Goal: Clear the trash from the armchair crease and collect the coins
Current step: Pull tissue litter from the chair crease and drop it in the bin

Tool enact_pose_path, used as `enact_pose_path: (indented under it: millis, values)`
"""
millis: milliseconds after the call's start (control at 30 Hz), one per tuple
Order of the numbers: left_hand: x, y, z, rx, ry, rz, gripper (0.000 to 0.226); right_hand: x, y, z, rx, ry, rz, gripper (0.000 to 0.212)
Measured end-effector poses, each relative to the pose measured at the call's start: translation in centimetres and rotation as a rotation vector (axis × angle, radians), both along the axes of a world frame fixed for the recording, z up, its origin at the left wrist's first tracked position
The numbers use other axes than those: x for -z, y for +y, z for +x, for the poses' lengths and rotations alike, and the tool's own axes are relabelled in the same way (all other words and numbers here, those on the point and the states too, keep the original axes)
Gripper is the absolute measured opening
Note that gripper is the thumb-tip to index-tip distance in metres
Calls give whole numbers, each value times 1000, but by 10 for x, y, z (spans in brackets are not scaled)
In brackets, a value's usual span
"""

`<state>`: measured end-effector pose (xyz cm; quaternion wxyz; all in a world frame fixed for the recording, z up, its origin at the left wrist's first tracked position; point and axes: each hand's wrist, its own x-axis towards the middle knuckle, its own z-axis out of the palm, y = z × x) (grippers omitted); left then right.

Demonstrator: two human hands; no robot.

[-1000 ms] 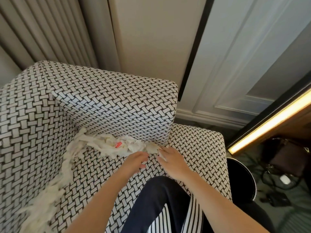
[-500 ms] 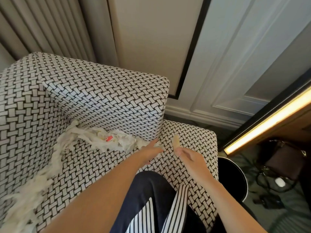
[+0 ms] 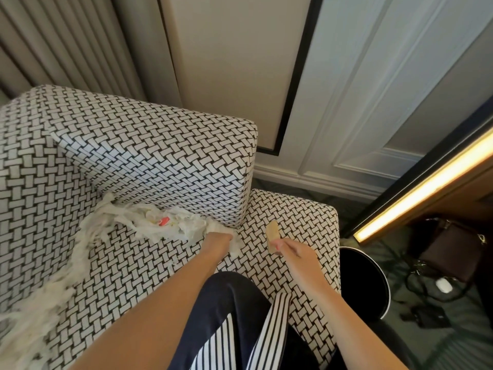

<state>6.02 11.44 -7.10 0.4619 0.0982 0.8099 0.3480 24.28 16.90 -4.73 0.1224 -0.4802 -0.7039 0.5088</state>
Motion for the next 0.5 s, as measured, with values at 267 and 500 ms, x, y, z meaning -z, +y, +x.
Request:
enact_pose_path:
  millis: [267,500]
  values:
    - [-18,-29,-11,-41,65,137,32,3,-14,-11,-1,15,-4,22]
    - [-55,-31,5,33,-34,271,17,-8,-22,0,113,129,-11,19]
